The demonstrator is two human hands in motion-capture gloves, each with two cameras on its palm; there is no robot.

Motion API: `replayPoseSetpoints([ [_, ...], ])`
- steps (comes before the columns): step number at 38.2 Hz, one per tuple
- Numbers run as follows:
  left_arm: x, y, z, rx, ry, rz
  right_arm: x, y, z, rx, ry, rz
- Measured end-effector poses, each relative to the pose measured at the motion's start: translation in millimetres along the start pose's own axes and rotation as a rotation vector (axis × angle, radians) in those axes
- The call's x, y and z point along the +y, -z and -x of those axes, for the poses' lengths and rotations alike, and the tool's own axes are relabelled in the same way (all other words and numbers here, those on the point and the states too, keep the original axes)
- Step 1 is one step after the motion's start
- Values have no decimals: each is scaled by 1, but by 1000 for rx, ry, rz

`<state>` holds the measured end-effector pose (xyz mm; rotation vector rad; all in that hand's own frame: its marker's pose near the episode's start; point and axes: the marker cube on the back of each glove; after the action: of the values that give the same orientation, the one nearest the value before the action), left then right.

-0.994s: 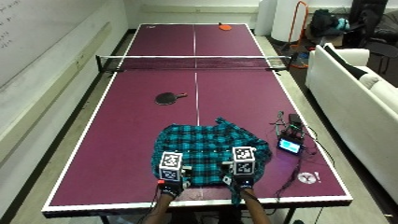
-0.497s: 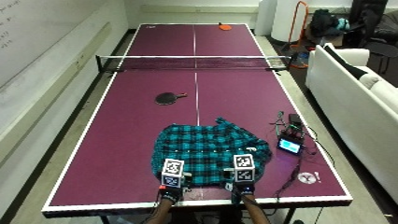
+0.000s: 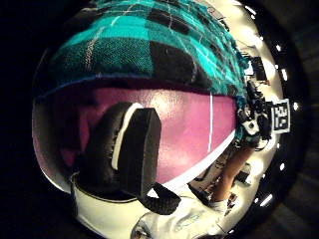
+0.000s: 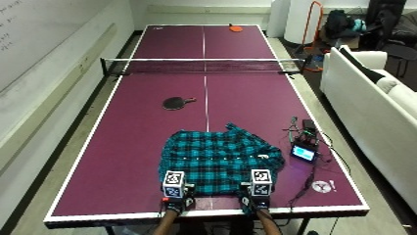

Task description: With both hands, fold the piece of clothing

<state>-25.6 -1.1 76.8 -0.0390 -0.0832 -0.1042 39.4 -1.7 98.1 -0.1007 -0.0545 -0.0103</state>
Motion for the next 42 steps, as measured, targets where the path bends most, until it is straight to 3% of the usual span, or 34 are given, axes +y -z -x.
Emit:
replayPoseSetpoints([
  [3,-4,1,3,22,-2,-79,18,16,2,-35,12,-15],
  [7,-53,-59,2,48,-56,-200,25,22,2,-47,28,-89],
  [10,-62,-70,0,15,-70,-295,19,20,0,-39,51,-167],
  [15,-51,-49,1,-5,-104,-434,-29,-14,-20,26,66,-257],
  [20,-28,0,23,-74,-107,-543,-12,13,-26,39,137,-210],
  [25,-5,52,40,-71,-127,-572,5,58,-29,29,215,-147],
  [31,11,81,35,93,-198,-323,-15,120,-26,-40,265,-112],
  [37,-51,103,42,70,-156,-228,-76,164,-4,-67,220,-63],
  [42,-104,99,42,53,-121,-127,-94,192,21,-22,135,11],
])
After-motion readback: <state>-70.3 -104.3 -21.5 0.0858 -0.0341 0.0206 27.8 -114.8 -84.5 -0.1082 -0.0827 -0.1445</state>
